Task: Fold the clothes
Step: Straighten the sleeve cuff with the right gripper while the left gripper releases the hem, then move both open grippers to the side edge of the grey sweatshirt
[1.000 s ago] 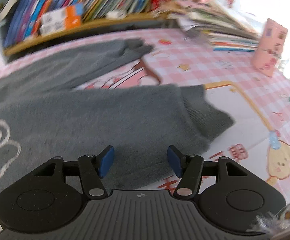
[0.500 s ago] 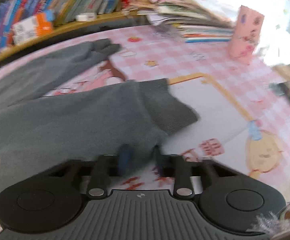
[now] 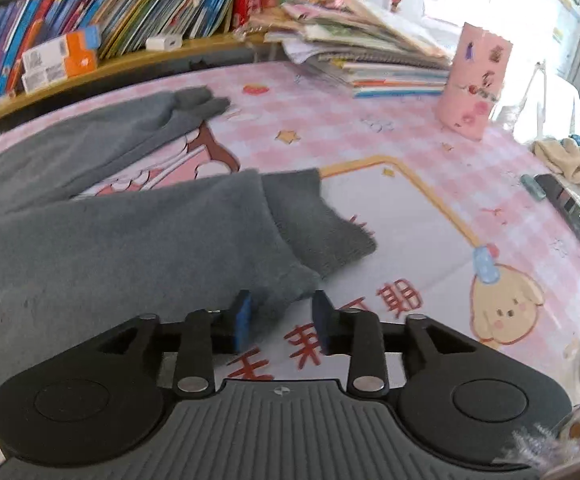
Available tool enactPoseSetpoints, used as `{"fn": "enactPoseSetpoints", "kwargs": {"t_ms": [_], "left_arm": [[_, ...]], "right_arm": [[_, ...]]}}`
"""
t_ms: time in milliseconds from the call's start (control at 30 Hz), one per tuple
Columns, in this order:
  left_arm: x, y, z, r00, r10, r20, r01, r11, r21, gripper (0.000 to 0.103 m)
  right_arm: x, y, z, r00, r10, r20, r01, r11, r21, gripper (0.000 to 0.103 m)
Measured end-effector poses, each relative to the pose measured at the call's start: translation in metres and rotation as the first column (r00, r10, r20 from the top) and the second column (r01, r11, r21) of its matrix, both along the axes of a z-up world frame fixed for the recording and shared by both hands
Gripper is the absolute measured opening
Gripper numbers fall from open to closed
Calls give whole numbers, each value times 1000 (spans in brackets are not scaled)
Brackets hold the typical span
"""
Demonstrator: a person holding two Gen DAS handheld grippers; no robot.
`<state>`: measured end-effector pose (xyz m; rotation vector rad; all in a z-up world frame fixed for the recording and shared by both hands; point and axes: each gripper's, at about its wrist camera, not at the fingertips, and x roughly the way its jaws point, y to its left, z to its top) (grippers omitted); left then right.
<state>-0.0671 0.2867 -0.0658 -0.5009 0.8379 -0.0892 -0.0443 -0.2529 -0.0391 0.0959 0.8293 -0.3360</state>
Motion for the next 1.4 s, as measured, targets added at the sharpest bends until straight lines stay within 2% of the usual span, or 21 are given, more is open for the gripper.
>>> {"fn": "enactPoseSetpoints", "kwargs": {"t_ms": [167, 267, 400, 500, 567, 600, 800, 1000, 1400], "left_arm": [[2, -2, 1, 1000, -2, -5, 2, 1000, 10, 13], [2, -3, 4, 1000, -10, -8, 10, 1000, 21, 16], [2, -11, 12, 999, -29, 13, 28, 998, 53, 31], [0, -20, 22, 997, -50, 53, 45, 994, 96, 36], [-2, -25, 30, 994, -67, 83, 57, 992, 117, 44], [-3, -28, 33, 992, -77, 101, 64, 990, 124, 51], [0, -48, 53, 972, -170, 163, 138, 972, 189, 67], [12, -62, 70, 953, -232, 194, 184, 954, 237, 75], [51, -67, 99, 928, -271, 255, 181, 928, 325, 85]], "right_arm": [[-4, 8, 9, 999, 16, 42, -16, 1000, 4, 49], [-5, 19, 15, 996, 73, 52, -73, 997, -3, 56], [-4, 29, 24, 989, 126, 72, -128, 992, 17, 65], [-4, 37, 27, 985, 156, 74, -160, 986, 50, 69], [-4, 43, 27, 981, 183, 68, -188, 980, 72, 74], [-4, 47, 27, 978, 199, 64, -203, 976, 80, 76], [-3, 69, 36, 955, 288, 66, -293, 952, 85, 83], [7, 75, 55, 932, 350, 94, -357, 933, 58, 87], [48, 73, 90, 874, 470, 120, -467, 882, -59, 90]]}}
